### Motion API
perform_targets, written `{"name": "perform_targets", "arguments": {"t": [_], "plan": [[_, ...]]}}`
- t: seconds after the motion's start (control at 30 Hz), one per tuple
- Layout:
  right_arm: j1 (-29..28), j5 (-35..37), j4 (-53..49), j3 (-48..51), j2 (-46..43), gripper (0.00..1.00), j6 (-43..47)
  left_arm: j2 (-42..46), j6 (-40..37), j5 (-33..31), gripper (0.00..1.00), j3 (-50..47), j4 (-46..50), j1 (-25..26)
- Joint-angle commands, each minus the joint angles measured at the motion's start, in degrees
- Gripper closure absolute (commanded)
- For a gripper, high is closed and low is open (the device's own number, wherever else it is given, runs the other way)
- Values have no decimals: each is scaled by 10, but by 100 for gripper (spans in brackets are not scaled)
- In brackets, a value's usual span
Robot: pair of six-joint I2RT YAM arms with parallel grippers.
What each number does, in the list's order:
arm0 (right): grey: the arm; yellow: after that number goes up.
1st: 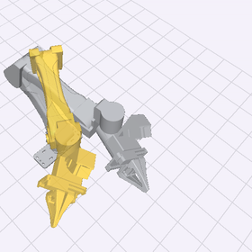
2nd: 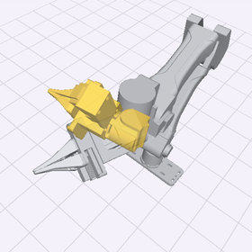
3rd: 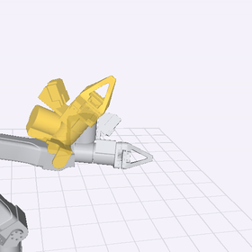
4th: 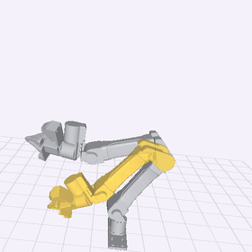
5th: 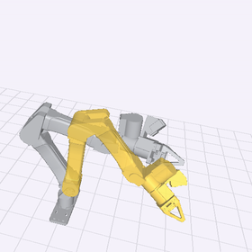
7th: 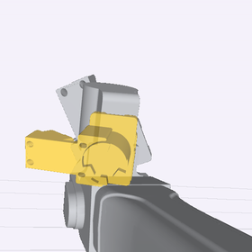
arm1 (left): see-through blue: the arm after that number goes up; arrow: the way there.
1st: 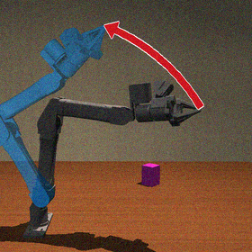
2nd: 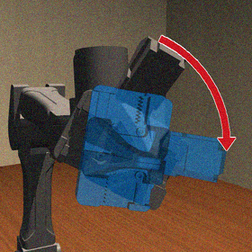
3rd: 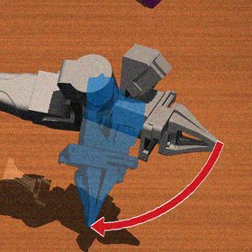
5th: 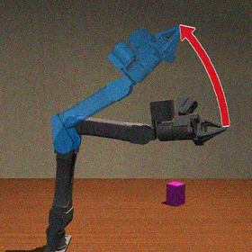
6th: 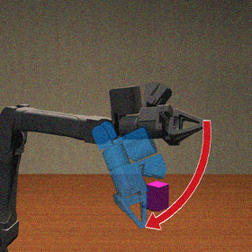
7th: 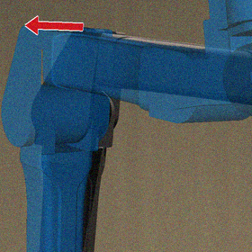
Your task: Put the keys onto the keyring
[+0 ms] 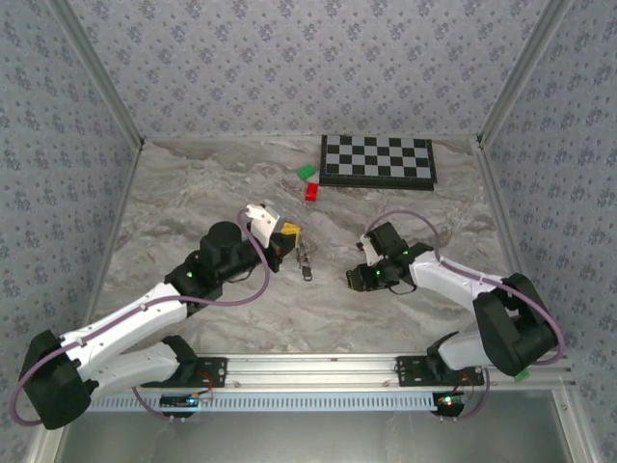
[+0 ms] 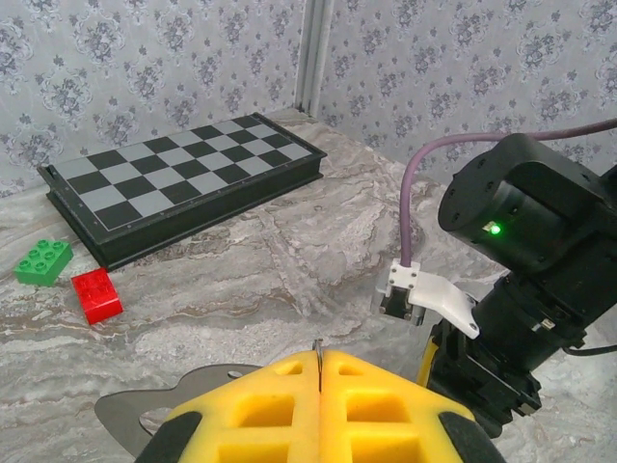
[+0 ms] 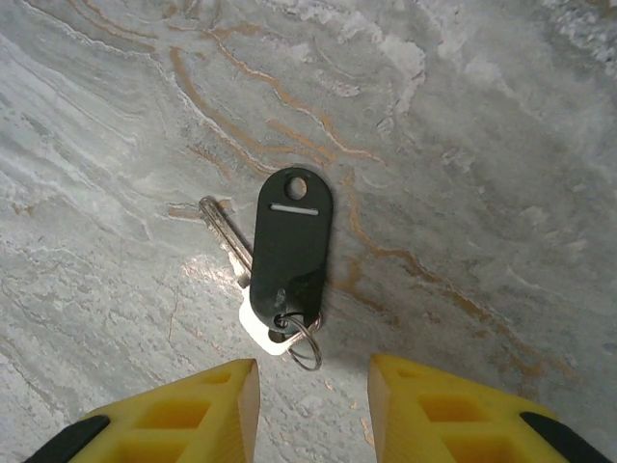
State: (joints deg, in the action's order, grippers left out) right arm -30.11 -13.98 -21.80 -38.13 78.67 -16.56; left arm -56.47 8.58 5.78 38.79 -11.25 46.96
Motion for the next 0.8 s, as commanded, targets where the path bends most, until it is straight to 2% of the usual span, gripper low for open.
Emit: {"name": "perform_targets", "arguments": {"t": [0.0,0.3,0.77], "plan": [[9,-38,13,3,13,65,19,-2,-1,10,100,7,-17,2],[15,-62,19,-14,59,67,35,-5,-2,9,100,7,-18,3],[-6,-56,13,-18,51,77,42,-5,-1,9,100,7,-17,3]]}}
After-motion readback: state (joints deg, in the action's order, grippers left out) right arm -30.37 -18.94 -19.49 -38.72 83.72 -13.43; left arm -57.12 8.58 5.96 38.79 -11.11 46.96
